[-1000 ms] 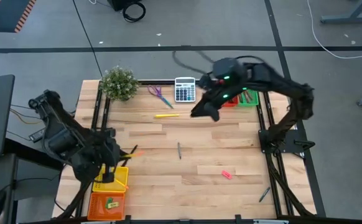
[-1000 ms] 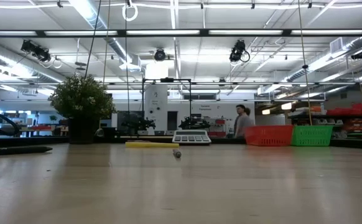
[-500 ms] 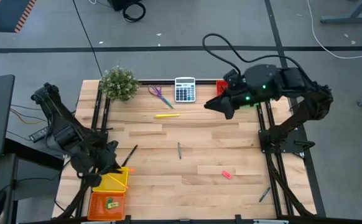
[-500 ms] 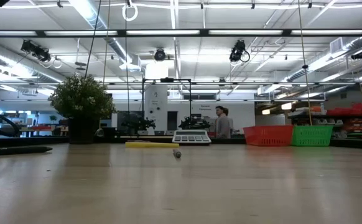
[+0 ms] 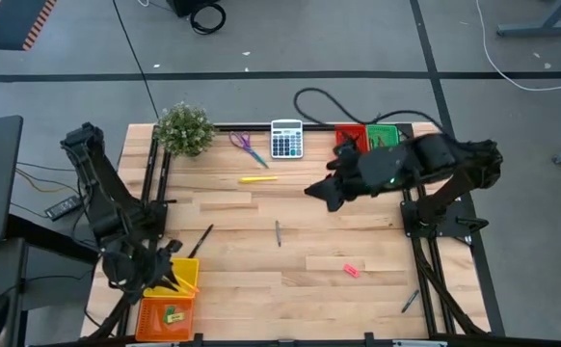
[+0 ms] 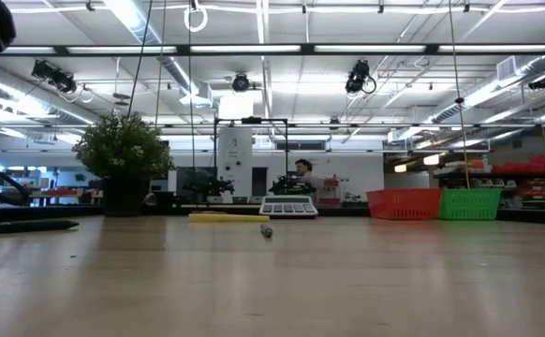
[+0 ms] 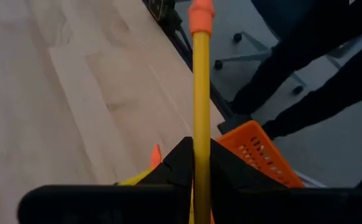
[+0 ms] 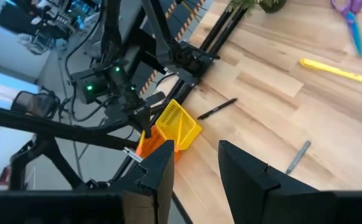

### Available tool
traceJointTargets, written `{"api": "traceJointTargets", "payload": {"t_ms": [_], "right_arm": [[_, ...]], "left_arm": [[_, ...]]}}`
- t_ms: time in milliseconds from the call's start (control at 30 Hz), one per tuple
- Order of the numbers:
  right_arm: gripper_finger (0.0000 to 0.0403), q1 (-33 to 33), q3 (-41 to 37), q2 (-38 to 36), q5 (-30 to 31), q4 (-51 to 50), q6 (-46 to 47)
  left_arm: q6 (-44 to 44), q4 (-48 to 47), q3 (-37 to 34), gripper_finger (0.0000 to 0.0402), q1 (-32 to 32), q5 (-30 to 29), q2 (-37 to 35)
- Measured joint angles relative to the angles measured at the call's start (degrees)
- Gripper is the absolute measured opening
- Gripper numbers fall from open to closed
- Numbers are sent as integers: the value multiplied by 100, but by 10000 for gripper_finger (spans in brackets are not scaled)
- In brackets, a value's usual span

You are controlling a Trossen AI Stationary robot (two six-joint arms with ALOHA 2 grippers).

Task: Sort crayons/erasers/pens/pencils in bins
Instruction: Put the yellow pencil into the yellow bin, then put the black pen into the red bin

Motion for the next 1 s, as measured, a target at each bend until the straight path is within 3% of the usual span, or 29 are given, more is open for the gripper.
{"api": "traceJointTargets", "payload": {"t_ms": [233, 467, 733, 1000], "right_arm": [[131, 209, -2, 398, 222, 0, 527], [131, 235, -2, 742, 270, 243, 813], [131, 333, -5, 856, 363, 356, 991], [131, 575, -7, 878, 379, 361, 1140]], "left_arm": [[48, 1004, -605, 23, -123, 47, 1], [39, 2177, -1382, 51, -118, -14, 5], [-39, 2451, -1889, 28, -62, -51, 7], [-22, 2672, -2160, 69, -62, -238, 7]]}}
